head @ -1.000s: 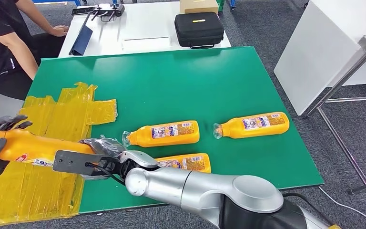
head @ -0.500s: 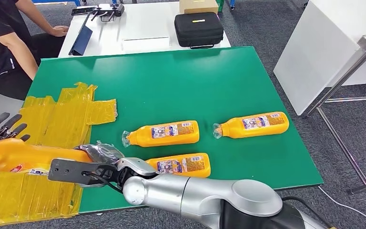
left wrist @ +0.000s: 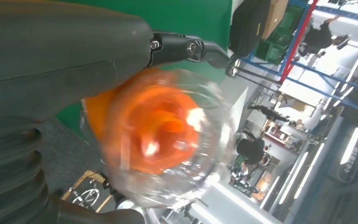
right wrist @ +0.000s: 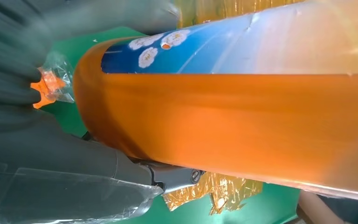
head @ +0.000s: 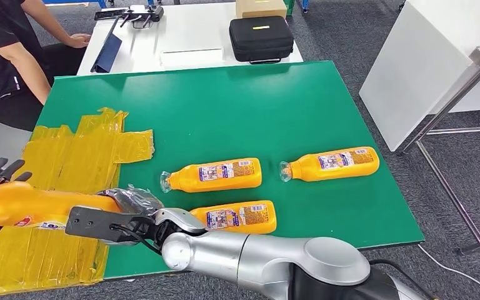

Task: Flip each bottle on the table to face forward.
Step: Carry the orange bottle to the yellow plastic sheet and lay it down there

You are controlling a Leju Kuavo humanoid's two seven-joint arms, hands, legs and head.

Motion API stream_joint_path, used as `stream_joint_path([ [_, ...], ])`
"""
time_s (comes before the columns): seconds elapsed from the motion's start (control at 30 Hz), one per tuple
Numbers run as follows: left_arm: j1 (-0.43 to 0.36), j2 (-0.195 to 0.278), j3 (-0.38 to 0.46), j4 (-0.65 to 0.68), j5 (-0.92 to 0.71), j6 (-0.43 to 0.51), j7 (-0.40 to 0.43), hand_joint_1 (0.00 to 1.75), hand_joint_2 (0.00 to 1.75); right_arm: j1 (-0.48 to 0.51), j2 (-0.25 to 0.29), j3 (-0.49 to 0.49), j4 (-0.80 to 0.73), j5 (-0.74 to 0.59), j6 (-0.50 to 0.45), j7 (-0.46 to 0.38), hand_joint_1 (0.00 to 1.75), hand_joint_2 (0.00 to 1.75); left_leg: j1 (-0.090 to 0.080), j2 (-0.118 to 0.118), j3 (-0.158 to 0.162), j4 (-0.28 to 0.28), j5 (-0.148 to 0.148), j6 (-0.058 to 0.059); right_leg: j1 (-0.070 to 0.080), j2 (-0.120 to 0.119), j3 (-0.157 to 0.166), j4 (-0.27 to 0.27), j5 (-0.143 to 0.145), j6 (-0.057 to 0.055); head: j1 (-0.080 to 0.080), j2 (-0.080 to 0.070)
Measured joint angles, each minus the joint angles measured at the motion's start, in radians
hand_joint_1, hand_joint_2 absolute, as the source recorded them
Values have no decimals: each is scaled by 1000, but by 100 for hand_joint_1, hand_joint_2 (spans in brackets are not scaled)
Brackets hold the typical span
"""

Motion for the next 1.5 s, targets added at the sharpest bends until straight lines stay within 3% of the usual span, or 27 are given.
stream_joint_path([
  [0.1,-44,-32,-29,23,-18,-1,12,0,175,1,0,0,4,-54,-36,-22,175,175,0,-1,0,0,0,0,0,-1,0,0,0,0,0,0],
  [0.27,-167,-157,-149,120,-118,51,6,0,175,-16,0,-1,19,-186,-96,-59,175,175,-1,-3,0,0,2,0,-1,-4,-1,0,1,0,0,0],
  [0.4,-366,-297,-301,242,-181,139,-27,0,175,-116,-1,-10,96,-348,-63,-108,175,175,-2,-13,-5,1,8,2,-2,-14,-1,0,2,1,0,0],
  [0.53,-503,-441,-418,341,-310,285,-49,0,175,-197,-2,-17,151,-403,-76,-143,175,175,-2,-14,-6,1,9,3,-3,-16,-2,0,5,0,0,0],
  [0.7,-630,-551,-485,408,-376,385,-49,0,175,-241,-21,-14,171,-420,-98,-144,175,175,-3,-13,-7,2,10,3,-3,-14,-4,-1,7,2,0,0],
  [0.83,-677,-585,-506,433,-386,407,-48,0,175,-259,-40,-10,178,-432,-105,-143,175,175,-3,-11,-8,3,10,3,-3,-12,-6,-1,7,2,0,0],
  [0.93,-710,-585,-506,447,-393,433,-44,0,175,-290,-79,-9,179,-450,-107,-142,175,175,-3,-10,-9,2,10,3,-2,-12,-7,0,7,2,0,0],
  [1.03,-718,-543,-484,453,-387,443,-53,0,175,-336,-141,-10,173,-466,-102,-152,175,175,-2,-8,-9,2,10,3,-2,-10,-6,1,7,2,0,0],
  [1.13,-662,-481,-418,450,-383,431,-79,0,175,-359,-209,-25,155,-453,-87,-203,175,175,-3,-3,-9,2,10,3,-3,-4,-7,1,7,2,0,0],
  [1.2,-628,-463,-372,450,-400,413,-71,0,175,-361,-241,-39,143,-427,-82,-232,175,175,-3,-3,-9,3,10,3,-3,-4,-9,0,7,2,0,0],
  [1.3,-634,-488,-345,466,-442,398,-21,0,175,-361,-266,-55,130,-379,-76,-243,175,175,-2,-7,-10,3,10,3,-3,-7,-10,0,7,2,0,0],
  [1.5,-729,-615,-394,529,-475,421,37,0,175,-364,-336,-80,110,-355,-36,-251,175,175,-3,-8,-11,4,11,4,-4,-7,-9,0,9,5,0,0],
])
